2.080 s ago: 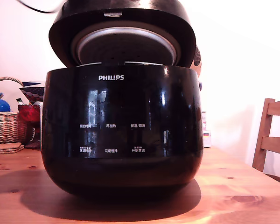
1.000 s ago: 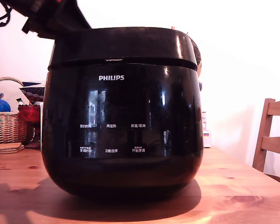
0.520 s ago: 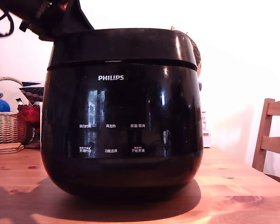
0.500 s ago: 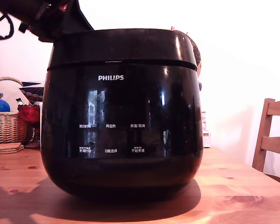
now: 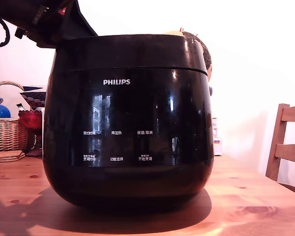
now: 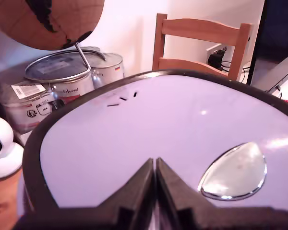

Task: Close the rice cooker by pressing the lid down with medium force

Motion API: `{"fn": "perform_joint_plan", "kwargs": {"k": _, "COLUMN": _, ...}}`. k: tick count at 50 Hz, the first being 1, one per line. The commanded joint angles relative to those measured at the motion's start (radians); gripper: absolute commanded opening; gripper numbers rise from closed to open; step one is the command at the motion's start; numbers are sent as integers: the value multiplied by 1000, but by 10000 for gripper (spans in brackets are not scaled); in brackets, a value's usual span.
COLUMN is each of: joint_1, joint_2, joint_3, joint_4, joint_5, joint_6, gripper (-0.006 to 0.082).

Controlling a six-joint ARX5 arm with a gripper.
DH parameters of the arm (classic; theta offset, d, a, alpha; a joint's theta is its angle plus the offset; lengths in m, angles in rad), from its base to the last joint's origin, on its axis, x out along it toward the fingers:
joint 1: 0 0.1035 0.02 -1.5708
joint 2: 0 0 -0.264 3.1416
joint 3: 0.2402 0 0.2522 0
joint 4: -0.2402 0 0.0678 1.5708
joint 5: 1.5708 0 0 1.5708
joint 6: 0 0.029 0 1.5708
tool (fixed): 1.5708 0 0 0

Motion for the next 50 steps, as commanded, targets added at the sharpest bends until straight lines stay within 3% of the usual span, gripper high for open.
{"fn": "perform_joint_plan", "kwargs": {"k": 1, "joint_1": -1, "joint_2": 89, "joint_3": -117, "joint_4": -67, "joint_5": -1, "joint_6": 19, "gripper": -24}}
{"fn": "perform_joint_plan", "kwargs": {"k": 15, "joint_1": -1, "joint_2": -2, "joint_3": -61, "joint_4": -45, "joint_5": 2, "joint_6": 13, "gripper": -24}}
{"fn": "perform_joint_plan", "kwargs": {"k": 29, "joint_1": 15, "joint_2": -111, "joint_3": 101, "joint_4": -59, "joint_5": -18, "joint_6": 9, "gripper": -24}}
{"fn": "perform_joint_plan", "kwargs": {"k": 37, "joint_1": 66, "joint_2": -154, "joint_3": 212, "joint_4": -133, "joint_5": -59, "joint_6": 39, "gripper": -24}}
{"fn": "perform_joint_plan", "kwargs": {"k": 50, "joint_1": 205, "joint_2": -216, "joint_3": 311, "joint_4": -261, "joint_5": -208, "joint_6": 179, "gripper": -24}}
